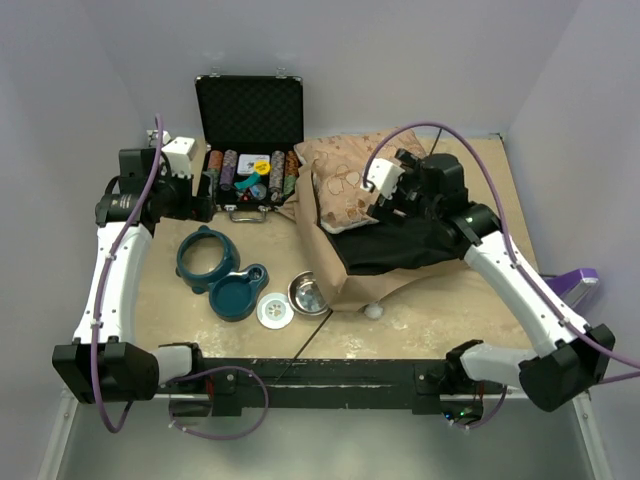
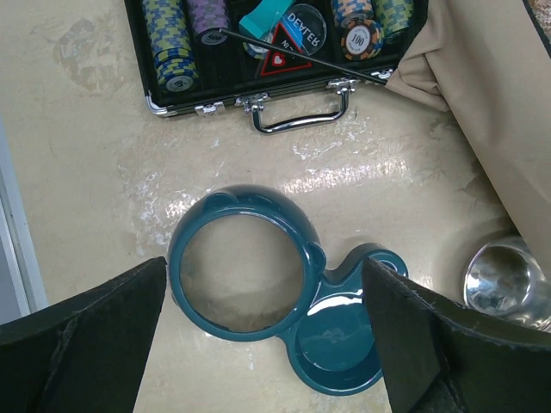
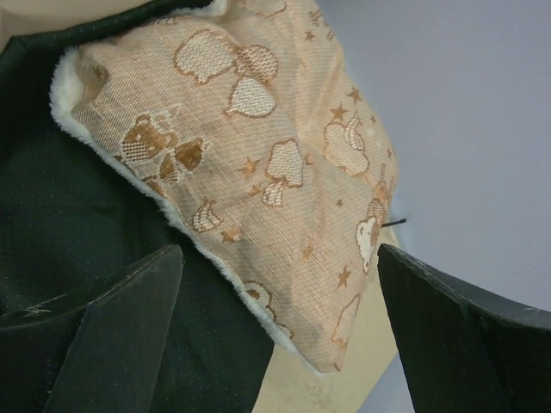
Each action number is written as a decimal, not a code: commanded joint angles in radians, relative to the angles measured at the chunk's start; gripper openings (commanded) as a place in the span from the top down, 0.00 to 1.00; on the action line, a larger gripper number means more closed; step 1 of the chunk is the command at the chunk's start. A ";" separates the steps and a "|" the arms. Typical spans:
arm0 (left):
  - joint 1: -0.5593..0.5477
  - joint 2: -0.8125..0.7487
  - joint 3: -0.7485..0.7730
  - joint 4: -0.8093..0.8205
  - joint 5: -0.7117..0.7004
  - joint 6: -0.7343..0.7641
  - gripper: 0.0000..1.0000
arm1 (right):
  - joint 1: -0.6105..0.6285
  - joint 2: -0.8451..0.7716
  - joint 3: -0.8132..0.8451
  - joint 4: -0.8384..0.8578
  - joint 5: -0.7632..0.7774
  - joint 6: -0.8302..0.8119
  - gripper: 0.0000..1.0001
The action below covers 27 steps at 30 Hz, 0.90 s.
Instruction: Set up the pet tent
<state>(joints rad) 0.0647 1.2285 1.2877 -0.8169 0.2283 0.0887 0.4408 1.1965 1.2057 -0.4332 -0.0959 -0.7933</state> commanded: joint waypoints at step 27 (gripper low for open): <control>0.004 -0.001 -0.007 0.035 0.146 0.016 0.00 | -0.005 0.752 0.397 -0.050 0.070 -0.268 1.00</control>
<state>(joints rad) 0.0647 1.2327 1.2758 -0.8253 0.3267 0.0921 0.4484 1.9781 1.5539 -0.4873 -0.0174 -1.1275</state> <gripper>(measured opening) 0.995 0.139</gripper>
